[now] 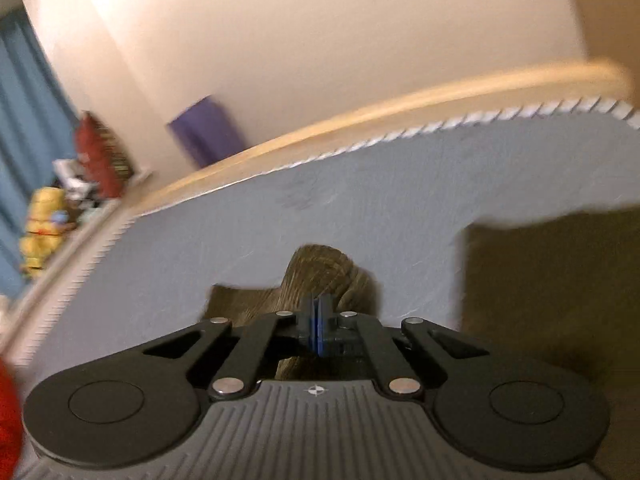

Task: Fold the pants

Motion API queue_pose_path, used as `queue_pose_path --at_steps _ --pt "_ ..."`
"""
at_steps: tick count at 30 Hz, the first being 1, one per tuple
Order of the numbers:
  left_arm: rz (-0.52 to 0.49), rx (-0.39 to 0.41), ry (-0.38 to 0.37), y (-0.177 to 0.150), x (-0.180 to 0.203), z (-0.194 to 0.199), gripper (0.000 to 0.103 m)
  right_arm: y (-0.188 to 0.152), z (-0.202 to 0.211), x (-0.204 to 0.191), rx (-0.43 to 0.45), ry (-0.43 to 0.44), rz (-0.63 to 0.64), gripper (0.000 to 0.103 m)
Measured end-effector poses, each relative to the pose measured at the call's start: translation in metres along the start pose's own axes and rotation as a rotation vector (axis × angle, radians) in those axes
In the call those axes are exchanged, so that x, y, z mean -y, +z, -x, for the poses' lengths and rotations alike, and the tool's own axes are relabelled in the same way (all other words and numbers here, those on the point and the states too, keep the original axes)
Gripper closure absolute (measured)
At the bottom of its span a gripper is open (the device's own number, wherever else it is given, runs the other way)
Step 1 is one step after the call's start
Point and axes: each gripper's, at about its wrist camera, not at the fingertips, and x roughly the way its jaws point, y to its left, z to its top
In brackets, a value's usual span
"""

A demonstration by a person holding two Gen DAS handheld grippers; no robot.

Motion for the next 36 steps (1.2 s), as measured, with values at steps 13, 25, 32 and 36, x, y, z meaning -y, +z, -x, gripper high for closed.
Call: queue_pose_path --at_steps 13,25,32,36 --pt "0.258 -0.034 -0.141 0.001 -0.026 -0.017 0.068 -0.001 0.003 -0.020 -0.040 0.063 0.129 0.063" --pt "0.694 0.106 0.154 -0.052 -0.155 0.062 0.041 -0.071 0.117 -0.085 -0.226 0.568 0.583 0.058" --pt "0.972 0.034 0.333 -0.123 -0.233 0.084 0.026 -0.156 0.228 -0.098 -0.366 0.923 0.984 0.058" --pt "1.051 0.037 0.215 -0.144 -0.238 0.075 0.025 -0.204 0.294 -0.087 -0.444 1.087 1.165 0.058"
